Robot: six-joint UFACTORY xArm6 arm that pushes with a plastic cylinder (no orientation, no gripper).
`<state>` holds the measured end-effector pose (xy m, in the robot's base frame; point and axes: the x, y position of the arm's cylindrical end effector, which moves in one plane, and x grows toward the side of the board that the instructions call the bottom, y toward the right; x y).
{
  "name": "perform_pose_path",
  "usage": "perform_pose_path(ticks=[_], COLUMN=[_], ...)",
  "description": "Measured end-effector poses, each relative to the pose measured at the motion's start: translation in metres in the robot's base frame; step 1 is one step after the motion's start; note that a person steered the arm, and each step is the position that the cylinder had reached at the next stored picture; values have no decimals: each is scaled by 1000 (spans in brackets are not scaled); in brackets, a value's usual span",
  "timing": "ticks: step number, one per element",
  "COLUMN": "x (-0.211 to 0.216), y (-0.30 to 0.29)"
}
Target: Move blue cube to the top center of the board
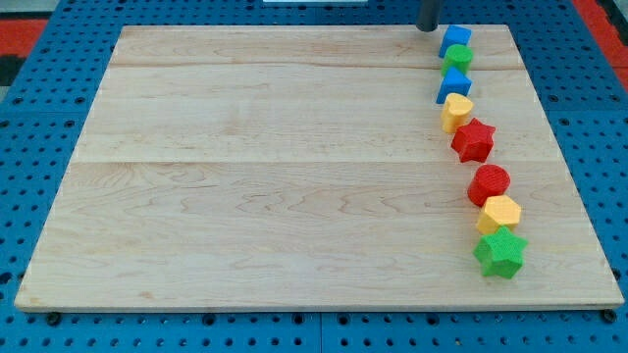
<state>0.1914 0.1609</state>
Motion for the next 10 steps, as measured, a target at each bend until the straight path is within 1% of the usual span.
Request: perform_pose_path(ticks=[1, 2, 3, 4, 5, 6, 7, 8, 9, 10], x=[0, 0, 10, 30, 35, 66, 83, 84, 87, 98], y=[11, 86, 118, 71, 9, -59, -112, -137, -88, -54])
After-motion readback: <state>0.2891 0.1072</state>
